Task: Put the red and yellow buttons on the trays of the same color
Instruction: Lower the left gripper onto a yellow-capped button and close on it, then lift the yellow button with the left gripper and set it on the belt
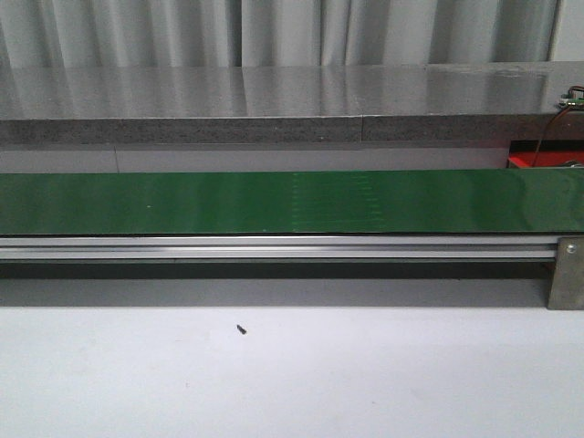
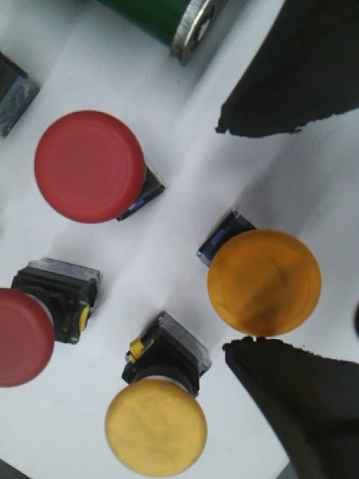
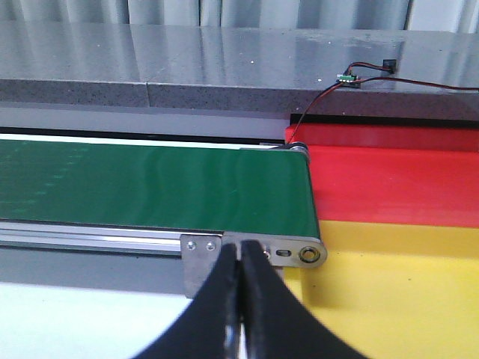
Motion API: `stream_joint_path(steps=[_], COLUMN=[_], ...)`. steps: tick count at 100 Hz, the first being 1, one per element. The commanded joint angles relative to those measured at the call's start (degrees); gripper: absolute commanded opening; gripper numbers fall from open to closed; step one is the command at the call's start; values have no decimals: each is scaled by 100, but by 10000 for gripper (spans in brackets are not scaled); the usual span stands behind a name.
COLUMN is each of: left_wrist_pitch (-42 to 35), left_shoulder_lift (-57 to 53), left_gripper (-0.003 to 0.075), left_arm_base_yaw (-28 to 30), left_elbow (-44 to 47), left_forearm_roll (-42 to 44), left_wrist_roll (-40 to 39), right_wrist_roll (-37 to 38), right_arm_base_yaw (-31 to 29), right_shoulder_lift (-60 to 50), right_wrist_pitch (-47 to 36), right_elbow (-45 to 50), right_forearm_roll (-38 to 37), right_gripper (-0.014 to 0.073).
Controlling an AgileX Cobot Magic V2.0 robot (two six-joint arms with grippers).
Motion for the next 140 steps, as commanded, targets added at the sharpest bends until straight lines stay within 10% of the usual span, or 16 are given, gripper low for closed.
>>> stream_joint_path(steps=[1, 109, 140], left_wrist_pitch=[-304, -520, -498], left_shoulder_lift=[-126, 220, 220], left_gripper=[526, 411, 121], left_arm_base_yaw=[4, 283, 283], left_elbow=[-181, -190, -190], left_forearm_roll=[147, 316, 316], left_wrist_roll=[-103, -255, -255], right_wrist_roll=[-15, -15, -15], right_arm_base_yaw=[20, 20, 20], right_shoulder_lift=[-72, -72, -72], right_wrist_pitch=[-476, -476, -476], right_elbow=[-106, -106, -106], right_forearm_roll=[-67, -67, -67], right_gripper=[-66, -66, -66])
